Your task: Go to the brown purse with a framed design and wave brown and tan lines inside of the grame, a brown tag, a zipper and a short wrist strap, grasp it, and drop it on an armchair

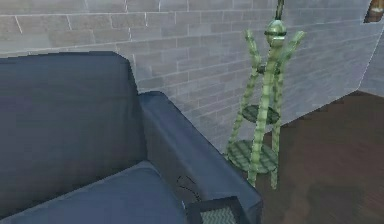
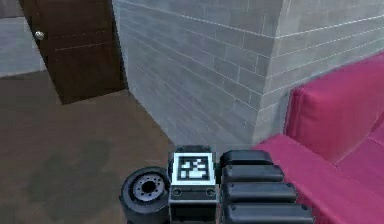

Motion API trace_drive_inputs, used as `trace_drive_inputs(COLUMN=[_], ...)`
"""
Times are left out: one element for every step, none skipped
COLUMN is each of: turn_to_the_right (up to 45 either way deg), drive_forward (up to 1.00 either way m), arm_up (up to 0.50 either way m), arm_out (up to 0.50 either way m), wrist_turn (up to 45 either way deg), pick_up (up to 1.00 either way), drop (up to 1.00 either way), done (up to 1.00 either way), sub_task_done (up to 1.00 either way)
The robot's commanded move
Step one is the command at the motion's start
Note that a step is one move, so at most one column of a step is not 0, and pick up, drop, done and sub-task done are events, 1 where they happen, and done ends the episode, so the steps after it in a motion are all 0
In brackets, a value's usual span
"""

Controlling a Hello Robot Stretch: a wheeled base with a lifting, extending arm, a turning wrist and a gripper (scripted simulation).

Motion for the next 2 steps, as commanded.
trace_drive_inputs(turn_to_the_right=[45.0,45.0], drive_forward=[0.0,0.0], arm_up=[0.0,0.0], arm_out=[0.0,0.0], wrist_turn=[0.0,0.0], pick_up=[0.0,0.0], drop=[0.0,0.0], done=[0.0,0.0], sub_task_done=[0.0,0.0])
